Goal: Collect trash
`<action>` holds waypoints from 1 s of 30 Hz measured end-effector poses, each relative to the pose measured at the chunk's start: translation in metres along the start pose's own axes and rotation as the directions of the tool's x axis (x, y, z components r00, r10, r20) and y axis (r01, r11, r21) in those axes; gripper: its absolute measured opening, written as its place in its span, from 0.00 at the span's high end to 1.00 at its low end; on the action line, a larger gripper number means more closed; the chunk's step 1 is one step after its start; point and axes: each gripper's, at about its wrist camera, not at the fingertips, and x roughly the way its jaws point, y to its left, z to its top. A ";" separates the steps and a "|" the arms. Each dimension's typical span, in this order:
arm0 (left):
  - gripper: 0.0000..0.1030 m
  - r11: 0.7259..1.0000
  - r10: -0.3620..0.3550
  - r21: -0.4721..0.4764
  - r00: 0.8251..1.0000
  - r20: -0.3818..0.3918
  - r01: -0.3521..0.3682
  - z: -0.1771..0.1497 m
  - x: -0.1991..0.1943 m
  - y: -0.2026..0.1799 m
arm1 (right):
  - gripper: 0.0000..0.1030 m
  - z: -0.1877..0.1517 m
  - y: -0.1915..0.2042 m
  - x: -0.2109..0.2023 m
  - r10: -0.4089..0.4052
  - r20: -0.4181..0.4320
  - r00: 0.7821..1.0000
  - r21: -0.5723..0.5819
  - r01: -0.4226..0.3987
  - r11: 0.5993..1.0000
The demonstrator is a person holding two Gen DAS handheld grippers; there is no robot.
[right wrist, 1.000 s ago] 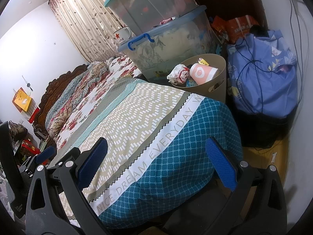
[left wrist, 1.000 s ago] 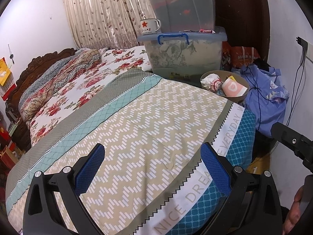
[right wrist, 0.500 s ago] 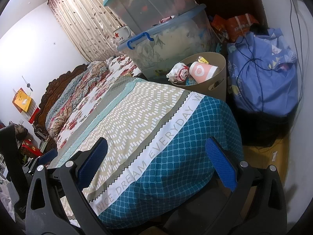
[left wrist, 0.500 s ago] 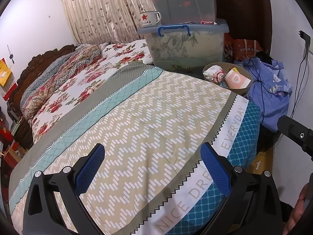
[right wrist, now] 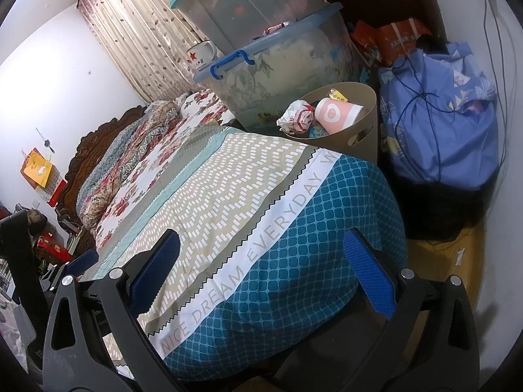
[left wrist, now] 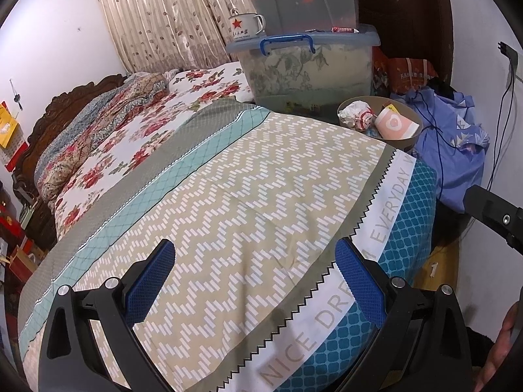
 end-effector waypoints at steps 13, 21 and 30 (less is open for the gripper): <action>0.08 1.000 0.000 0.013 1.000 -0.014 0.000 -0.003 0.003 -0.003 | 0.04 0.001 -0.002 0.001 0.000 -0.005 1.000 0.006 0.000 1.000; 0.08 1.000 0.000 0.014 1.000 -0.018 0.000 -0.003 0.004 -0.003 | 0.04 0.001 -0.003 0.001 0.000 -0.010 1.000 0.010 0.000 1.000; 0.08 1.000 0.000 0.015 1.000 -0.019 0.000 -0.004 0.005 -0.004 | 0.04 0.000 -0.003 0.002 0.000 -0.014 1.000 0.014 0.000 1.000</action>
